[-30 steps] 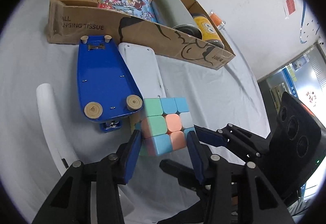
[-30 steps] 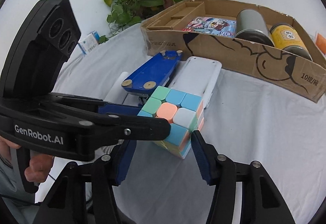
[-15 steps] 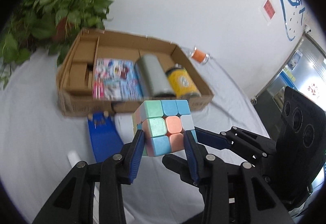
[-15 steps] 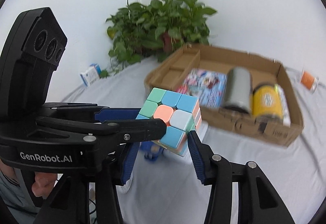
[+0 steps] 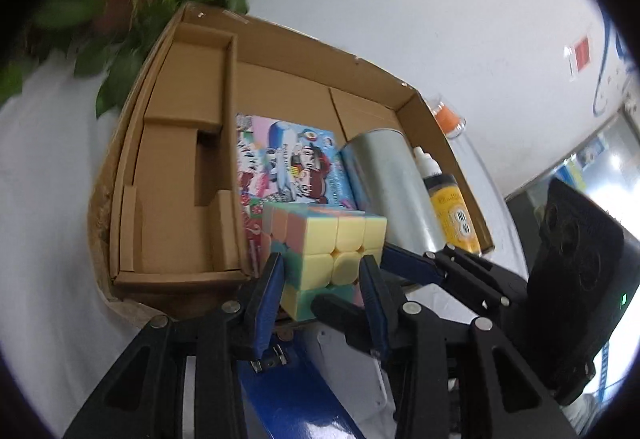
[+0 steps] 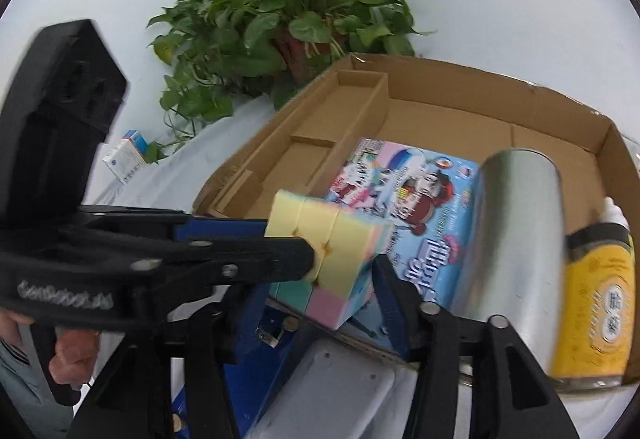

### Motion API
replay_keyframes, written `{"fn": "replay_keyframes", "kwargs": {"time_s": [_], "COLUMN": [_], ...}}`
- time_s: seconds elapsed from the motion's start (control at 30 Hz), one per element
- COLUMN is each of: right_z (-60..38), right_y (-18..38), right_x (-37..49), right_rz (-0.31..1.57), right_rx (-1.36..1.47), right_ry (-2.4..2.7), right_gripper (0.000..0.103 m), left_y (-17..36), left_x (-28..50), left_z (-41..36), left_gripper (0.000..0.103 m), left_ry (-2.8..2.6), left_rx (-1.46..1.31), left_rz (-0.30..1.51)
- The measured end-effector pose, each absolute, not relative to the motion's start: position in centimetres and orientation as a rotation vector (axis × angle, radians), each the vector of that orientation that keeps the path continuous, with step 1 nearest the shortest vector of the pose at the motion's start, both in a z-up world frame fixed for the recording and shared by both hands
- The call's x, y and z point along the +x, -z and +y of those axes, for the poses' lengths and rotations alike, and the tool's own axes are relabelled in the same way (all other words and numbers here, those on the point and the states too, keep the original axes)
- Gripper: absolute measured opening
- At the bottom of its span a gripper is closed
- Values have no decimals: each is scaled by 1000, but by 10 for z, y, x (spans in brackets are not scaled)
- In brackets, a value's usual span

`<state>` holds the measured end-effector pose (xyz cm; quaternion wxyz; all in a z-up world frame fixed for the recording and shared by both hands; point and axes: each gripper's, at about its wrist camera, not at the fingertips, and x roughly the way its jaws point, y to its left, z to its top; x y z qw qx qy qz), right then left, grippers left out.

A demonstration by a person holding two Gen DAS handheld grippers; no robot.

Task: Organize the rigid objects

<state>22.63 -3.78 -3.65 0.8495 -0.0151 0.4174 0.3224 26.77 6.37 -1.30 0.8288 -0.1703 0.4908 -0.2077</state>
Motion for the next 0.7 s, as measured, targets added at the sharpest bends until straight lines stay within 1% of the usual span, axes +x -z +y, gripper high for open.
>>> {"fn": "replay_keyframes", "kwargs": {"time_s": [0.07,0.27,0.53,0.67,0.7], "right_z": [-32,-22,-38,-36,-34], "right_y": [36,40,34,45,47], "right_x": [229,221,234,245,246], "right_rz": [880,863,956,1017,1020], "right_rx": [-28,-34,85,115,109], "right_ry": [-686,-680,-772,-776,-778], "right_gripper": [53,54,56,57,59], "left_y": [26,23,16,16,17], "left_x": [273,269,274,279,280], "left_z": [73,83,90,93,94], "left_gripper": [37,37,37,36,36], "left_ry": [431,416,438,420,411], "left_rx": [-410,-392,-493,-515,-512], "left_rz": [1057,1064,1094,1129,1134]}}
